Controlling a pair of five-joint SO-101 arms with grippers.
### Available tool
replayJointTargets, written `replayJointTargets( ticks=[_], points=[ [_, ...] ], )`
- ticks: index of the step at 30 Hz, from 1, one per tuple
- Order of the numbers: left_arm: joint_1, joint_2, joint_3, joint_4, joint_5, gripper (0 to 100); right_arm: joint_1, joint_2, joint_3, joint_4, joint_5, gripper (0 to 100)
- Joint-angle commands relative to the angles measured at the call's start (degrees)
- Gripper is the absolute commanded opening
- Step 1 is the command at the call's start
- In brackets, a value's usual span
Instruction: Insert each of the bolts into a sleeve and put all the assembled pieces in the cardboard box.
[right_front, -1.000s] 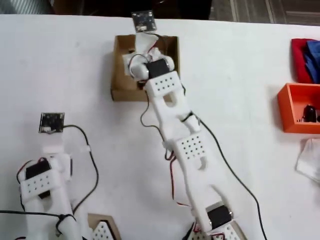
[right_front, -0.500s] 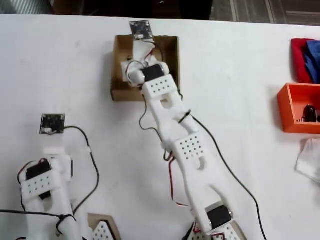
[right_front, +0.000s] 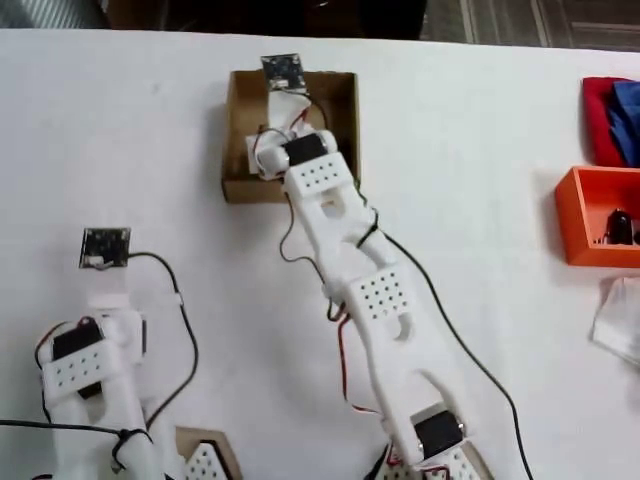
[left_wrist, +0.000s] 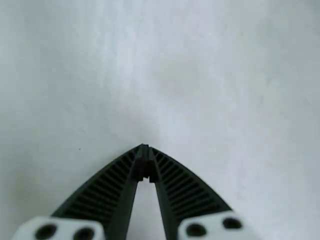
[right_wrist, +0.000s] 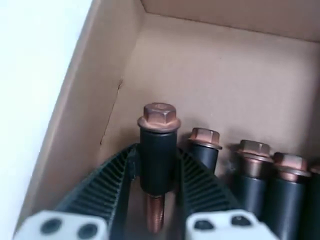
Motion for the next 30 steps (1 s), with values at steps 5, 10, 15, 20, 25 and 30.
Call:
replayJointTargets(
  ticks=[5,10,15,20,25,30],
  points=[
    [-0.62,-0.97,-0.13,-0.79,-0.09,3,-0.22,1.10,-0.62,-1.89,-3.25,2.2],
    [-0.62,-0.97,-0.13,-0.79,-0.09,3,-0.22,1.54,-0.70,-1.80,-3.16,2.6],
    [-0.62,-0.97,-0.13,-0.79,-0.09,3,-0.22,1.45,-0.79,1.10,-3.16,4.9],
    [-0.62,-0.97,-0.13,-0.79,-0.09,3,-0.13,0.57,-0.79,2.15,-3.16,9.8],
    [-0.62,-0.97,-0.13,-0.79,-0.09,3,0.13,-0.13,-1.23,1.71,-3.08,9.8],
    [-0.62,-0.97,-0.13,-0.79,-0.09,3,0.75,-2.15,-7.47,3.30,-3.08,9.8]
  ],
)
